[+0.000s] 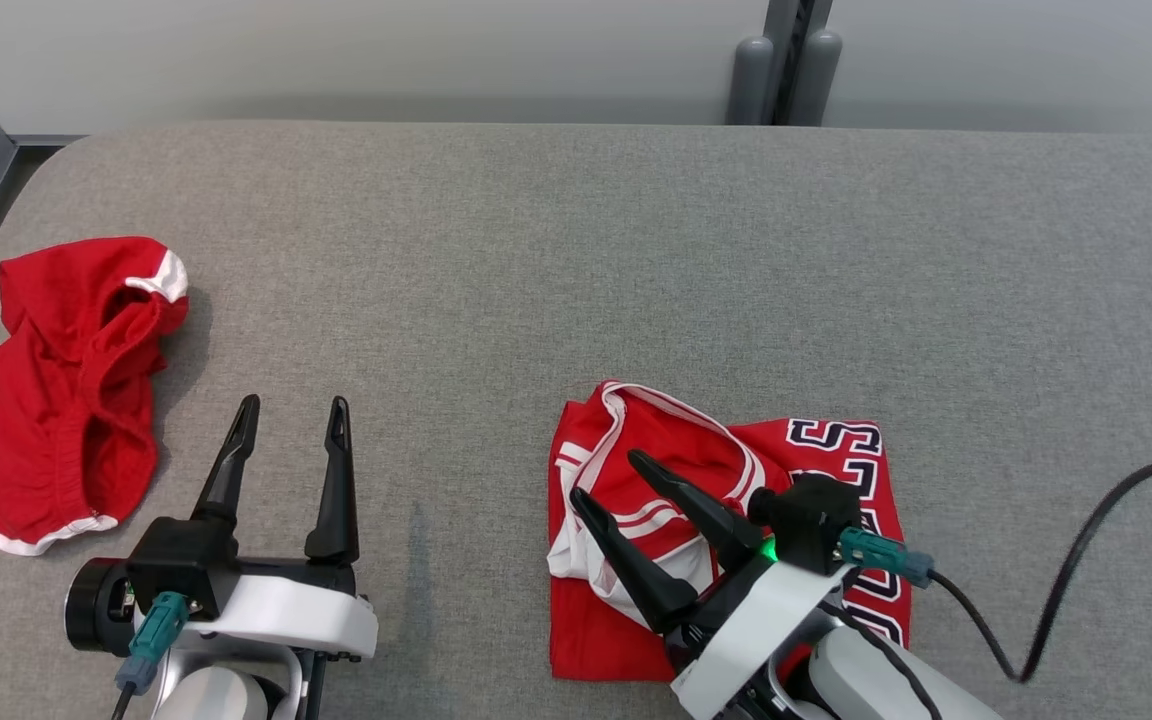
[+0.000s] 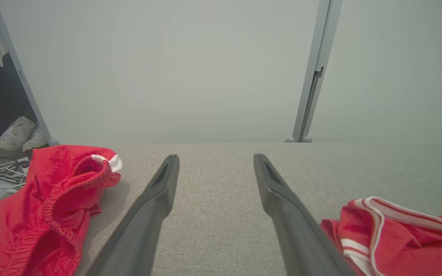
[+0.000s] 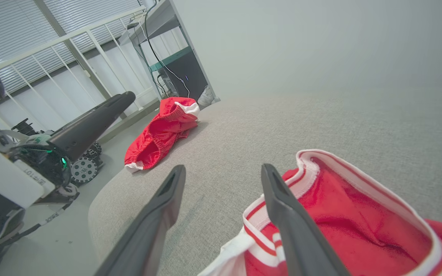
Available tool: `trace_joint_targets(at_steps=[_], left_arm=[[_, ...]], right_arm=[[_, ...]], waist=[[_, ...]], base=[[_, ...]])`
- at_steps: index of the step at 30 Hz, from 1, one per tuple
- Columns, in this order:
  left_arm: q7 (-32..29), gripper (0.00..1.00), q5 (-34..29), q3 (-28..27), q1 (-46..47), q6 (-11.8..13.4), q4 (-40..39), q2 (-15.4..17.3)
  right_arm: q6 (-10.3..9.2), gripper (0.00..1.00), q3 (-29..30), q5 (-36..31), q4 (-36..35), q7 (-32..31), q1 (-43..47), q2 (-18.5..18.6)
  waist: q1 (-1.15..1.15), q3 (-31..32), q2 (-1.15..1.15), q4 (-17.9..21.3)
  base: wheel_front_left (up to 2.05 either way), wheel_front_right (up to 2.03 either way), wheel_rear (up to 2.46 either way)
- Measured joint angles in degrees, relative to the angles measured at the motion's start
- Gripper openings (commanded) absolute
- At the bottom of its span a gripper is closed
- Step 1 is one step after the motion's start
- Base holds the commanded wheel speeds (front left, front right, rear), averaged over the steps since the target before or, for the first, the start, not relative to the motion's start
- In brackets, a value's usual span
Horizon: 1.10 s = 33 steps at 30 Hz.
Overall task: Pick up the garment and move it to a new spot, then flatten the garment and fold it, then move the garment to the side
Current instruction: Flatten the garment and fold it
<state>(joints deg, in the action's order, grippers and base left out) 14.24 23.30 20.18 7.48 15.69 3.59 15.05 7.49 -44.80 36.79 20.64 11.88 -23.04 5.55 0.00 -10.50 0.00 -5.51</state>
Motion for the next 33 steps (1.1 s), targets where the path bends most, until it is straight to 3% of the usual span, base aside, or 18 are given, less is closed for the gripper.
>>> trace_joint_targets(at_steps=[3, 9, 16, 23, 33], left_arm=[[0.2, 1.00, 0.0, -0.1, 0.0, 0.0, 0.2, 0.0], [0.3, 1.00, 0.1, -0.5, -0.1, 0.1, 0.2, 0.3], [0.4, 1.00, 0.5, -0.9, -1.4, 0.6, 0.2, 0.7], [0.2, 1.00, 0.9, -1.3, -2.9, 1.1, 0.1, 1.4], [-0.2, 1.00, 1.4, -1.0, -4.1, 1.6, -0.3, 1.9]], right_arm=[[0.00, 1.00, 0.5, 0.0, -3.4, 1.5, -0.2, 1.1], [0.00, 1.00, 12.4, -3.5, -8.9, 2.8, 1.5, 4.3], [0.00, 1.00, 28.1, -7.9, -9.3, 3.0, 8.3, 7.3], [0.00, 1.00, 39.7, -12.1, -10.6, 1.2, 15.8, 9.1], [0.00, 1.00, 45.9, -15.1, -15.8, -2.7, 21.9, 7.6]], waist=[[0.00, 0.2, 0.00, 0.5], [0.00, 1.0, 0.00, 1.6], [0.00, 2.2, 0.00, 2.5], [0.00, 3.4, 0.00, 3.5], [0.00, 4.7, 0.00, 3.9]], base=[[0.00, 0.00, 0.00], [0.00, 0.00, 0.00], [0.00, 0.00, 0.00], [0.00, 0.00, 0.00], [0.00, 0.00, 0.00]])
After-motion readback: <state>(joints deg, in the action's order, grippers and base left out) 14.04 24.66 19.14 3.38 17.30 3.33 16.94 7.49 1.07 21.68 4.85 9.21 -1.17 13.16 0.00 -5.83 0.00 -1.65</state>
